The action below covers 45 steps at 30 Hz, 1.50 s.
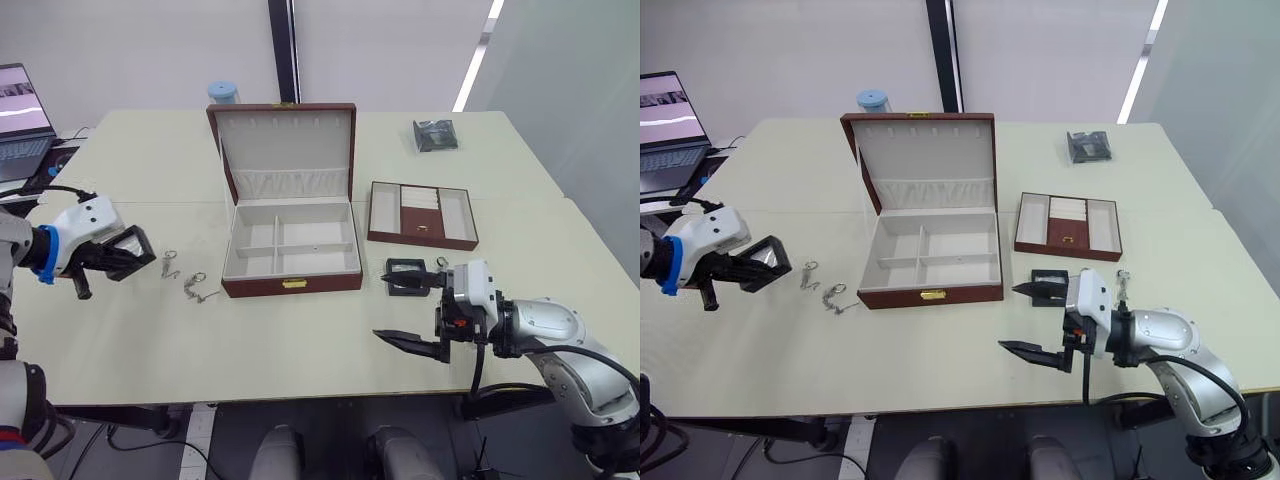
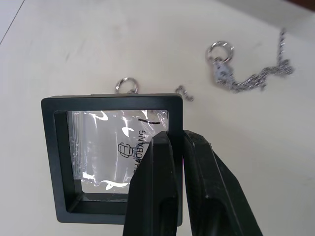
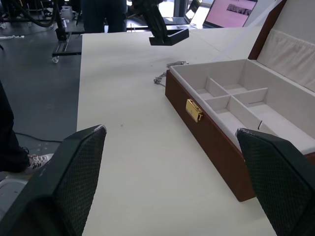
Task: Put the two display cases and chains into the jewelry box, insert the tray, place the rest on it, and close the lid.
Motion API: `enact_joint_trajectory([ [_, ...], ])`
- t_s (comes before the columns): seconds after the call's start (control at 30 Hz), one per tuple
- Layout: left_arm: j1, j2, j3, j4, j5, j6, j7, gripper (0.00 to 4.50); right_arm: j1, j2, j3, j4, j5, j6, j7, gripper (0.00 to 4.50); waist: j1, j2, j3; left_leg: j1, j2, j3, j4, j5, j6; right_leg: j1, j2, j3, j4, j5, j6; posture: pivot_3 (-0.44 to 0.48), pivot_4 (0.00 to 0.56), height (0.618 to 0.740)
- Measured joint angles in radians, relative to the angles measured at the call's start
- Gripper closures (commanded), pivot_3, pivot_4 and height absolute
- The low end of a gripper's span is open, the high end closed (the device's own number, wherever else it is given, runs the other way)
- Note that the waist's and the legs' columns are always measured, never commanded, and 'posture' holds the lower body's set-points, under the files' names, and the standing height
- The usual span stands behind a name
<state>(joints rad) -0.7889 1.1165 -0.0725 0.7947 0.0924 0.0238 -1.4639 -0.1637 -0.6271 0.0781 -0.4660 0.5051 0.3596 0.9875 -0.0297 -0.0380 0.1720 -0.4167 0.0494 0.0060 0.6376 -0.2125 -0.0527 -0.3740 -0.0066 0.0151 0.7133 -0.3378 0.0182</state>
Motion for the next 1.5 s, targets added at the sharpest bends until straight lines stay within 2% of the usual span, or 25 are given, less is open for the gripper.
enact_joint_trajectory([
  [0.13, 0.008, -0.007, -0.009, -0.242, -0.040, 0.155, -0.059, 4.48, 0.004, -0.005, -0.014, -0.014, -0.003, 0.019, -0.034, 0.00, 0.001, 0.000, 0.000, -0.001, 0.000, -0.001, 0.003, 0.000, 0.000, 0.000, 0.001, 0.000, 0.000, 0.000, 0.000, 0.000, 0.150, 0.740],
  [0.27, -0.055, -0.029, -0.052, -0.412, -0.056, 0.267, -0.103, 4.48, 0.026, -0.008, -0.038, -0.049, -0.001, 0.041, -0.074, 0.00, 0.003, 0.000, 0.000, -0.002, -0.002, -0.001, 0.004, 0.000, 0.000, 0.001, 0.001, 0.000, 0.000, 0.000, 0.000, 0.000, 0.150, 0.740],
  [0.37, -0.113, -0.070, -0.095, -0.466, -0.055, 0.314, -0.123, 4.48, 0.057, -0.009, -0.057, -0.072, -0.001, 0.047, -0.107, 0.00, 0.003, 0.000, 0.000, -0.002, -0.002, -0.001, 0.005, 0.000, 0.000, 0.001, 0.002, 0.000, 0.000, 0.000, 0.000, 0.000, 0.150, 0.740],
  [0.57, -0.238, -0.206, -0.205, -0.463, -0.043, 0.364, -0.142, 4.48, 0.143, 0.003, -0.068, -0.129, -0.017, 0.059, -0.195, 0.00, 0.003, 0.000, 0.000, -0.002, -0.003, -0.001, 0.006, 0.000, 0.000, 0.001, 0.004, 0.000, 0.000, 0.000, 0.000, 0.000, 0.150, 0.740],
  [0.77, -0.321, -0.369, -0.296, -0.316, 0.006, 0.272, -0.119, 4.48, 0.218, 0.017, -0.075, -0.187, -0.044, 0.066, -0.286, 0.00, 0.000, 0.000, 0.000, -0.002, -0.003, -0.001, 0.006, 0.000, 0.000, 0.001, 0.005, 0.001, 0.001, 0.000, 0.000, 0.000, 0.150, 0.740],
  [0.9, -0.377, -0.485, -0.327, -0.143, 0.052, 0.181, -0.057, 4.48, 0.262, 0.040, -0.078, -0.230, -0.064, 0.066, -0.349, 0.00, 0.001, 0.000, 0.000, -0.003, -0.003, -0.001, 0.007, 0.000, 0.000, 0.000, 0.005, 0.001, 0.001, 0.000, 0.000, 0.000, 0.150, 0.740],
  [1.13, -0.493, -0.643, -0.366, 0.220, 0.164, 0.003, 0.128, 4.48, 0.325, 0.048, -0.081, -0.280, -0.098, 0.068, -0.420, 0.00, 0.001, -0.001, 0.000, -0.005, -0.004, -0.001, 0.007, 0.000, 0.000, 0.000, 0.005, 0.000, 0.000, 0.000, 0.000, 0.000, 0.150, 0.740],
  [1.3, -0.531, -0.704, -0.366, 0.354, 0.198, -0.061, 0.202, 4.48, 0.344, 0.057, -0.082, -0.306, -0.108, 0.069, -0.454, 0.00, -0.001, -0.001, 0.001, -0.005, -0.004, 0.000, 0.007, 0.000, 0.000, 0.000, 0.005, 0.000, 0.000, 0.000, 0.000, 0.000, 0.150, 0.740],
  [1.5, -0.546, -0.715, -0.360, 0.405, 0.213, -0.100, 0.212, 4.48, 0.361, 0.058, -0.082, -0.317, -0.113, 0.077, -0.477, 0.00, 0.000, -0.001, 0.001, -0.005, -0.004, 0.000, 0.007, 0.000, 0.000, 0.000, 0.005, 0.000, 0.000, 0.000, 0.000, 0.000, 0.150, 0.740],
])
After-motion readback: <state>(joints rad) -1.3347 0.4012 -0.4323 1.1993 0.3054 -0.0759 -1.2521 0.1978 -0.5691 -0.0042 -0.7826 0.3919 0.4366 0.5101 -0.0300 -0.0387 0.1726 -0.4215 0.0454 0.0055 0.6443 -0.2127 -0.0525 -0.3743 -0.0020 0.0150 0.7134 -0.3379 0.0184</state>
